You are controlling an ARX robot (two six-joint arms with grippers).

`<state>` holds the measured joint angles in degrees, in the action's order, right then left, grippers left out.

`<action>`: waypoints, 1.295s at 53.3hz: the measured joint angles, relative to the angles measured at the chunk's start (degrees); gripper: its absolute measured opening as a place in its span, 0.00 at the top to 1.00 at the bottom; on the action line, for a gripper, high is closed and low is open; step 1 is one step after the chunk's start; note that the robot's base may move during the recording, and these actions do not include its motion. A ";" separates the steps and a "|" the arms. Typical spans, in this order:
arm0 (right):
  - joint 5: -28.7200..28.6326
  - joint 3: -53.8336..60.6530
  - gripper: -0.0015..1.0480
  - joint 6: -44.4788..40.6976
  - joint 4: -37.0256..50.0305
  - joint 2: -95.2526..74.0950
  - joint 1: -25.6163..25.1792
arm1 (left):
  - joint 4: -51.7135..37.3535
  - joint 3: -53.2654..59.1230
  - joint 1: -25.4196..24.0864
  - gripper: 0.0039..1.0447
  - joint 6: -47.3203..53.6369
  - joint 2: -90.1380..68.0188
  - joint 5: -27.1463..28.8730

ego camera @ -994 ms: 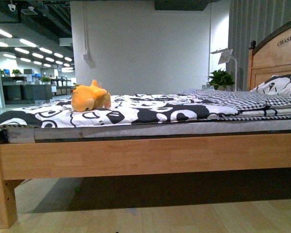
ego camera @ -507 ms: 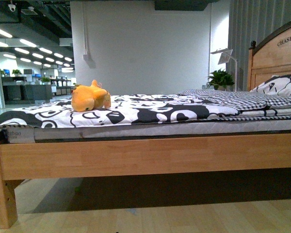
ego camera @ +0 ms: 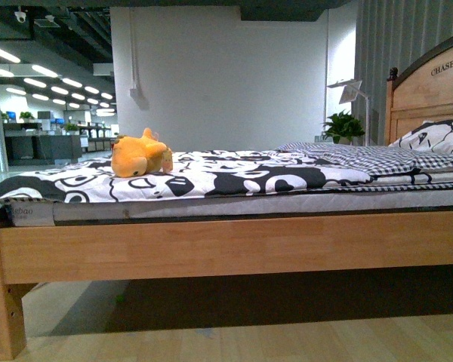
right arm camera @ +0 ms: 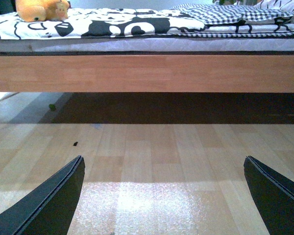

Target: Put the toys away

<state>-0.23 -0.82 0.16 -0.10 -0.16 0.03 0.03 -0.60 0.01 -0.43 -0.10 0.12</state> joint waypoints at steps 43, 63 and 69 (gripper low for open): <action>0.17 0.00 0.06 0.00 0.00 0.00 0.02 | 0.00 0.00 0.00 0.06 0.00 0.00 -0.13; 0.15 0.00 0.06 0.00 0.00 0.00 0.02 | 0.00 0.00 0.00 0.06 0.00 0.00 -0.13; 0.17 0.00 0.06 0.00 0.00 0.00 0.02 | 0.00 0.00 0.00 0.06 0.00 0.00 -0.13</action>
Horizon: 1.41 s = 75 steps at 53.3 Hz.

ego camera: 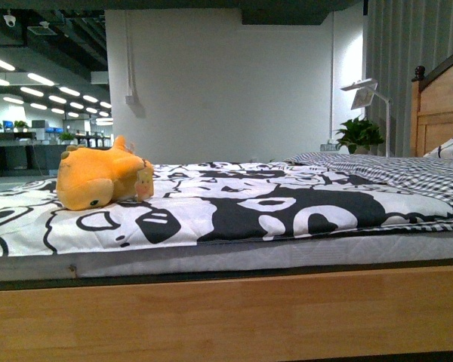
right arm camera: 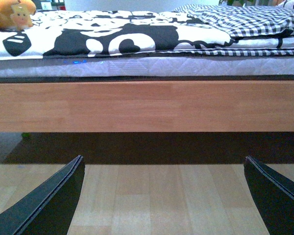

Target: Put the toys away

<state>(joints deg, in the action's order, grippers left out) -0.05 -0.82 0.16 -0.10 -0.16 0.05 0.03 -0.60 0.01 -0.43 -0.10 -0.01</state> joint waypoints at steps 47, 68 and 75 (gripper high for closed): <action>0.00 0.00 0.06 0.00 0.00 0.00 0.00 | 0.00 0.00 0.00 0.06 0.00 0.00 0.00; 0.00 0.00 0.06 0.00 0.00 -0.02 0.00 | 0.00 0.00 0.00 0.06 0.00 -0.04 0.00; 0.00 0.00 0.06 0.00 0.00 -0.02 0.00 | 0.00 0.00 0.00 0.06 0.00 -0.04 0.00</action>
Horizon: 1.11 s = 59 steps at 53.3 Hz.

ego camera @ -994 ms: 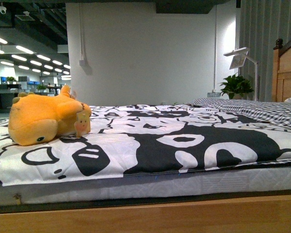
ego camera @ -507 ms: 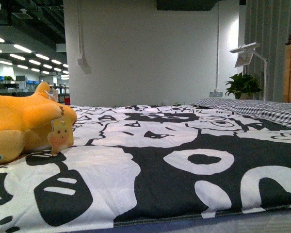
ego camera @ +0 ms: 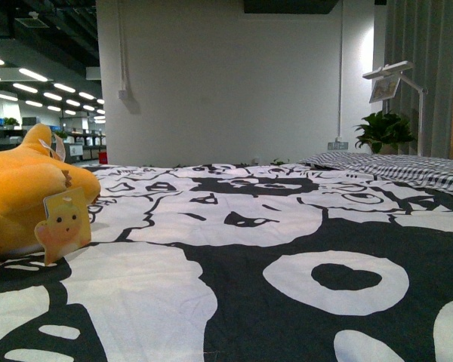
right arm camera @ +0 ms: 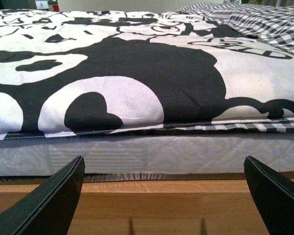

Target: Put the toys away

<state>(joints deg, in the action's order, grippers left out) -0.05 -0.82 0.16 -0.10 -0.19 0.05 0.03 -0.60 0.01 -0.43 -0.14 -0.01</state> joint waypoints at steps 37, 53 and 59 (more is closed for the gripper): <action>0.13 0.00 0.06 0.00 0.09 0.00 -0.04 | 0.04 -0.02 0.04 0.06 0.02 0.13 0.00; -0.50 0.00 0.06 0.00 0.00 -0.04 -0.04 | 0.11 0.00 0.09 0.06 0.00 0.11 0.35; -0.35 0.00 0.06 0.00 -0.02 0.00 -0.04 | 0.09 0.00 0.09 0.06 0.02 0.11 0.15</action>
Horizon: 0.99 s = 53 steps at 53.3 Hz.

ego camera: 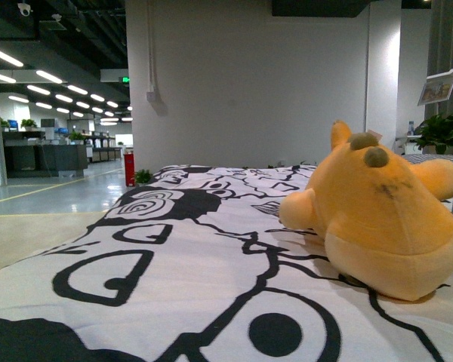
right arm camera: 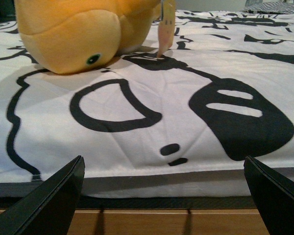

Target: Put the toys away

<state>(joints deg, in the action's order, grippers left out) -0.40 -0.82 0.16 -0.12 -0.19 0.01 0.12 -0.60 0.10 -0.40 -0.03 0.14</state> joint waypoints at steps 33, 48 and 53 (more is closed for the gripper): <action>15.78 -1.66 0.06 10.32 13.22 -14.27 8.31 | 0.00 0.00 0.00 0.06 0.00 0.00 0.00; 19.37 -10.80 0.06 10.95 31.15 -35.80 14.51 | 0.02 0.00 0.00 0.06 0.00 0.00 0.00; 22.10 -14.99 0.06 10.05 37.55 -44.26 18.64 | 0.02 0.00 0.00 0.06 0.00 0.00 0.00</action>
<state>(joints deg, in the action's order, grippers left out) 21.69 -15.81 10.22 37.43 -44.45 18.65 0.14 -0.60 0.10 -0.40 -0.03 0.14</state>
